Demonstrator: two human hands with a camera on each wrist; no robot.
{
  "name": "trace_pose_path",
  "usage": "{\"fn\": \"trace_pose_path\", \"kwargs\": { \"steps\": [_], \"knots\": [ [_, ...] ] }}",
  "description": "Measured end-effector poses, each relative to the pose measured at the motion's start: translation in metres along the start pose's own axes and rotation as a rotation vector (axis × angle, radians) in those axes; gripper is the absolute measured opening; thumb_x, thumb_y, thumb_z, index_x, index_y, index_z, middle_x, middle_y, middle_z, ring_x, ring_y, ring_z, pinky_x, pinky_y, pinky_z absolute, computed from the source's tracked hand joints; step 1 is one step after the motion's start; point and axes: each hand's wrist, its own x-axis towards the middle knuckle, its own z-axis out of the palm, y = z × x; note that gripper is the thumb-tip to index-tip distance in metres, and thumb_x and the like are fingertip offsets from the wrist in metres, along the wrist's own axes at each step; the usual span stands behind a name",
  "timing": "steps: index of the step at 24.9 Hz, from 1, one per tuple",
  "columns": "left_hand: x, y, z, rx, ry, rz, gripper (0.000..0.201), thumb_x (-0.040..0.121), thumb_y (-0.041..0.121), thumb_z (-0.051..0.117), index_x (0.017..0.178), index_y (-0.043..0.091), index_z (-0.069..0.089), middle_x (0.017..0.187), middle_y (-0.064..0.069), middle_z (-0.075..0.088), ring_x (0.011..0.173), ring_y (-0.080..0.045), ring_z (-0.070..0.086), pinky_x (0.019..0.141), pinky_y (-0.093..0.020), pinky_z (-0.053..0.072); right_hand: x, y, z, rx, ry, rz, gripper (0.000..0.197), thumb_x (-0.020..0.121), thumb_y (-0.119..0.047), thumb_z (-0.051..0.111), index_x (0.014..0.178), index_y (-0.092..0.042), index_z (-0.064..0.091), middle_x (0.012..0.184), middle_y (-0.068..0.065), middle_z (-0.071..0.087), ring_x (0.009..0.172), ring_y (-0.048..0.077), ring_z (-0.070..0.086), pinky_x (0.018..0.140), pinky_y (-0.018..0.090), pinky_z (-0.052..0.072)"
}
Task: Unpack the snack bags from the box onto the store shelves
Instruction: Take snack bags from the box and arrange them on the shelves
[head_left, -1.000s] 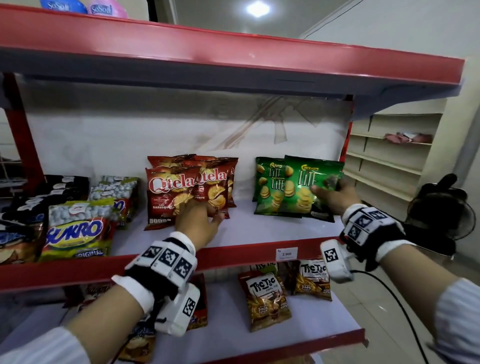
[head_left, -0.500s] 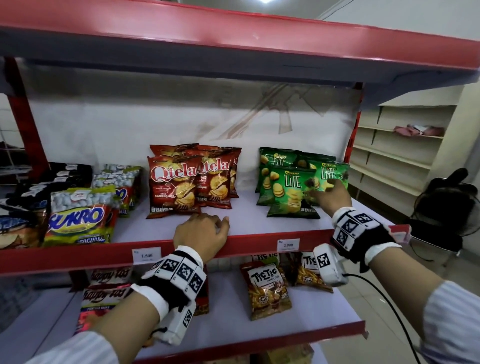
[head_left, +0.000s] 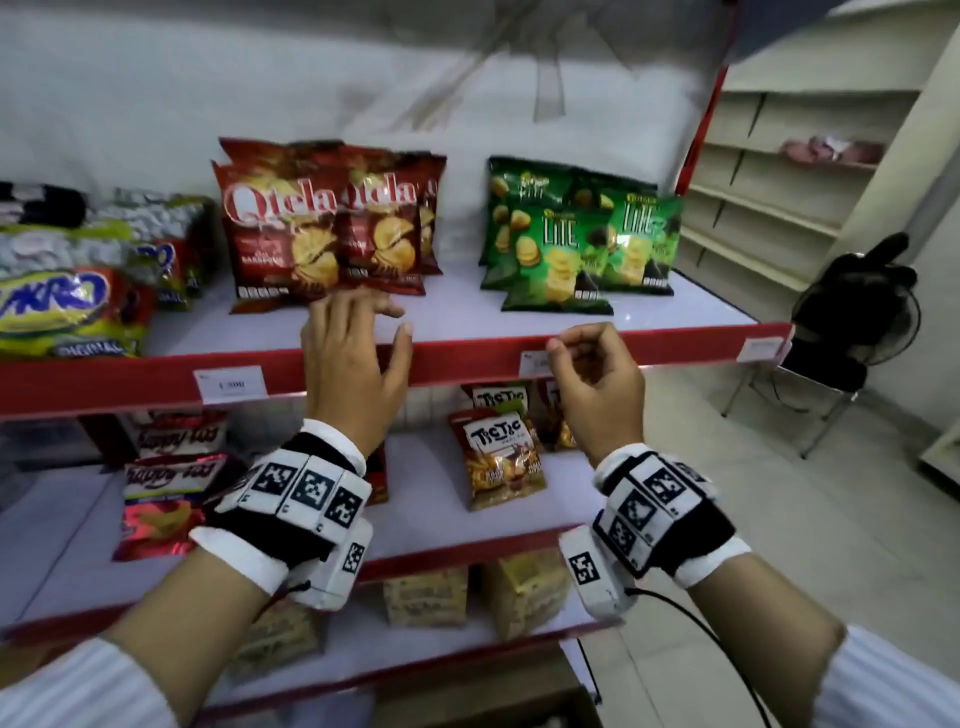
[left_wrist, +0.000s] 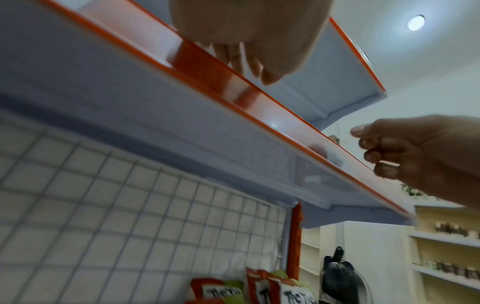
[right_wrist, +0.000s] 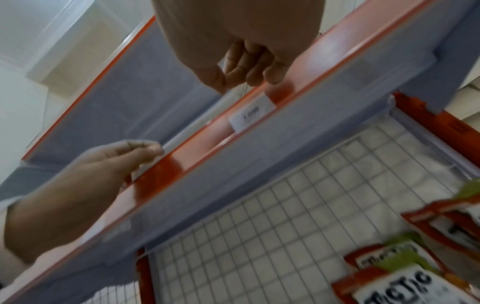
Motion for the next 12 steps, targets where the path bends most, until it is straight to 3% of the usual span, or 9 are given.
{"fn": "trace_pose_path", "kwargs": {
  "steps": [2,4,7,10,12],
  "knots": [
    [-0.033,0.005,0.009,-0.029,0.061,-0.038,0.019,0.090,0.027,0.054,0.097,0.011,0.061,0.107,-0.012,0.058,0.104,-0.031,0.048,0.090,-0.034,0.027,-0.031,0.021,0.006,-0.016,-0.071,0.009,0.021,0.089,-0.010,0.063,0.083,-0.028,0.053,0.080,0.011,0.060,0.067,0.011,0.056,0.064,0.021,0.047],
    [-0.073,0.009,0.023,-0.068,0.024,-0.056,0.023,0.089,0.031,0.051,0.095,0.011,0.061,0.104,-0.015,0.055,0.100,-0.030,0.047,0.088,-0.032,0.025,-0.061,0.042,0.011,-0.028,-0.126,0.033,0.015,0.089,-0.012,0.063,0.084,-0.023,0.054,0.079,0.011,0.059,0.068,0.015,0.055,0.063,0.023,0.045],
    [-0.144,0.002,0.051,-0.103,-0.222,-0.130,0.024,0.086,0.027,0.052,0.099,0.009,0.061,0.103,-0.017,0.052,0.096,-0.033,0.046,0.086,-0.038,0.030,-0.108,0.083,0.016,-0.053,-0.168,0.112,0.015,0.087,-0.011,0.065,0.084,-0.023,0.056,0.081,0.006,0.060,0.070,0.007,0.056,0.064,0.013,0.040],
    [-0.219,-0.018,0.078,-0.095,-0.523,-0.319,0.039,0.077,0.008,0.068,0.114,0.004,0.057,0.120,-0.021,0.045,0.114,-0.041,0.044,0.099,-0.036,0.027,-0.153,0.130,0.019,-0.037,-0.267,0.208,0.018,0.086,-0.008,0.067,0.088,-0.024,0.059,0.084,0.004,0.059,0.073,0.006,0.057,0.067,0.015,0.044],
    [-0.266,-0.032,0.089,-0.074,-0.700,-0.450,0.051,0.077,0.007,0.069,0.124,0.001,0.049,0.132,-0.023,0.035,0.125,-0.041,0.036,0.105,-0.035,0.026,-0.179,0.159,0.019,-0.057,-0.350,0.252,0.019,0.085,-0.009,0.068,0.089,-0.026,0.059,0.079,-0.007,0.059,0.074,0.004,0.056,0.067,0.011,0.041]
  ]
}}
